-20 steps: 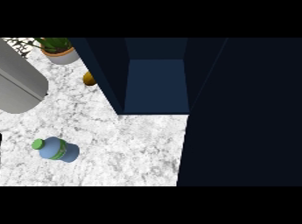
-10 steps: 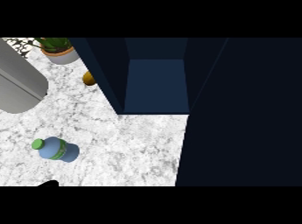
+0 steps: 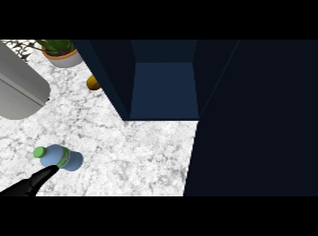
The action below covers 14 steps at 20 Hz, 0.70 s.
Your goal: Pick up the bottled water, place it into the cabinet and close the cabinet
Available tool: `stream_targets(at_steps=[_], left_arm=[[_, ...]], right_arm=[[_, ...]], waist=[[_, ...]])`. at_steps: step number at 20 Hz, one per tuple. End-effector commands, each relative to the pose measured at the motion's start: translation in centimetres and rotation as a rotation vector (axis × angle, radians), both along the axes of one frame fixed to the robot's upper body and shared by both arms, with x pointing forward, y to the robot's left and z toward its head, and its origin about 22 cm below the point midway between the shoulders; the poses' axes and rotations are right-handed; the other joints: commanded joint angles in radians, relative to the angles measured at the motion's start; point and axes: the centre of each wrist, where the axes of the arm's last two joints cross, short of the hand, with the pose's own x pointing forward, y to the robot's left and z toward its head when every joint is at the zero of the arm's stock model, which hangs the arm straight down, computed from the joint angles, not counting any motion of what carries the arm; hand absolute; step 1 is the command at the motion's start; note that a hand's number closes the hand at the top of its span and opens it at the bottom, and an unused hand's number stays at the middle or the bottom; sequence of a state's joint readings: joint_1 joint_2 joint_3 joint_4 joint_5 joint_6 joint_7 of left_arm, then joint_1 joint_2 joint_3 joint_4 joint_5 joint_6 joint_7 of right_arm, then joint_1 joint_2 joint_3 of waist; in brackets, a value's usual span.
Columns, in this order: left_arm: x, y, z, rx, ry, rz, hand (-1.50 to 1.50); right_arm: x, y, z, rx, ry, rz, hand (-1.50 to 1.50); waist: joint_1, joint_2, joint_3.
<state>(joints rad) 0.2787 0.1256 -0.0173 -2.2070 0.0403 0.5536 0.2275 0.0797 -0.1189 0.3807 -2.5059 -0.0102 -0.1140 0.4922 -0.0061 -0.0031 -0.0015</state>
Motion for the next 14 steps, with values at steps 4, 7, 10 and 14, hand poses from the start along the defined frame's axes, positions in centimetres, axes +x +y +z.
stream_targets(at_steps=[4,7,10,14], left_arm=[[0.8,2.3,-5.4,-0.026,0.058,-0.015,-1.5],[0.3,4.1,-5.8,0.002,0.077,0.015,-1.5],[1.9,3.8,-10.1,-0.01,0.082,0.006,-1.5],[0.7,5.0,-12.4,-0.026,0.091,0.01,-1.5]], right_arm=[[-2.6,-0.1,2.3,0.022,-0.073,-0.018,-1.5],[-3.2,-1.6,2.4,-0.012,-0.075,-0.006,-1.5],[-3.0,-1.2,2.6,-0.004,-0.082,-0.003,-1.5],[-4.4,-1.5,3.0,0.002,-0.075,0.008,-1.5]], waist=[[0.005,0.0,-0.001],[0.003,0.001,0.001],[-0.002,0.002,0.0],[-0.004,0.0,0.0]])
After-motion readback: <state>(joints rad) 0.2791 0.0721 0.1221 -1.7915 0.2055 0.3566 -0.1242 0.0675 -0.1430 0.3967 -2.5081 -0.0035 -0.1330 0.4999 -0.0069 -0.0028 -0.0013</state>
